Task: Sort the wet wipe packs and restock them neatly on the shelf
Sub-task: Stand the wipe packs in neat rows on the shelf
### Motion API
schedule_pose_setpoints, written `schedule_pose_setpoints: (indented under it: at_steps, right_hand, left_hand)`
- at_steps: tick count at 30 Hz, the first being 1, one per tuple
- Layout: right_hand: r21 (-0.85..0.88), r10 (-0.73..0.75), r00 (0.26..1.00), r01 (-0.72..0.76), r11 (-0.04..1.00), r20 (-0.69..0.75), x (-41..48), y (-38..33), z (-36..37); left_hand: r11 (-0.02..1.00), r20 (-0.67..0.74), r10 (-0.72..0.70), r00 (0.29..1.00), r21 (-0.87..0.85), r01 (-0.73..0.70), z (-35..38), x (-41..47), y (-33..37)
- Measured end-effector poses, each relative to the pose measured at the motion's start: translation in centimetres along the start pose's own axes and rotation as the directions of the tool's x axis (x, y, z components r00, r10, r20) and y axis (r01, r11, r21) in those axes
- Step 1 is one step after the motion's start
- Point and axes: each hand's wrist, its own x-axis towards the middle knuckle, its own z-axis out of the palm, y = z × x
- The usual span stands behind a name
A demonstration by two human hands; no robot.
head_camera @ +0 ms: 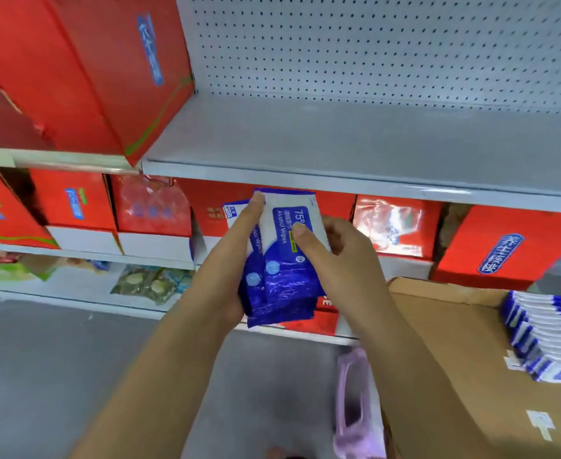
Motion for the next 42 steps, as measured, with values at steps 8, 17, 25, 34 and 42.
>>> schedule_pose_setpoints:
  at_steps: [8, 17, 25, 34, 42]
  right_hand:
    - [0.438, 0.263, 0.954, -0.300, 0.847, 0.145, 11.6, -2.2, 4.2]
    - [0.402, 0.218, 0.955, -0.283, 0.871, 0.202, 31.3, -3.3, 4.5]
    - [-0.152, -0.169, 0.981, 0.182, 0.972, 0.095, 47.8, -3.0, 8.2]
    - [-0.534, -0.431, 0.839, 0.544, 0.648, 0.332, 59.7, -3.3, 13.9]
    - [-0.577, -0.458, 0.739, 0.673, 0.462, 0.495, 62.9, -3.2, 17.5]
  left_hand:
    - [0.999, -0.048, -0.008, 0.999, -0.040, 0.006, -4.4, 7.1, 8.5]
    - [0.972, -0.201, 0.153, 0.968, -0.148, -0.185, -4.7, 22.8, 17.4]
    - [0.832, -0.563, 0.386, 0.731, -0.130, -0.540, -4.8, 34.7, 19.2]
    - [0.844, -0.650, 0.397, 0.648, -0.019, -0.535, -4.9, 38.8, 18.8]
    - [0.918, -0.662, 0.277, 0.696, -0.033, -0.396, -5.9, 40.2, 20.0]
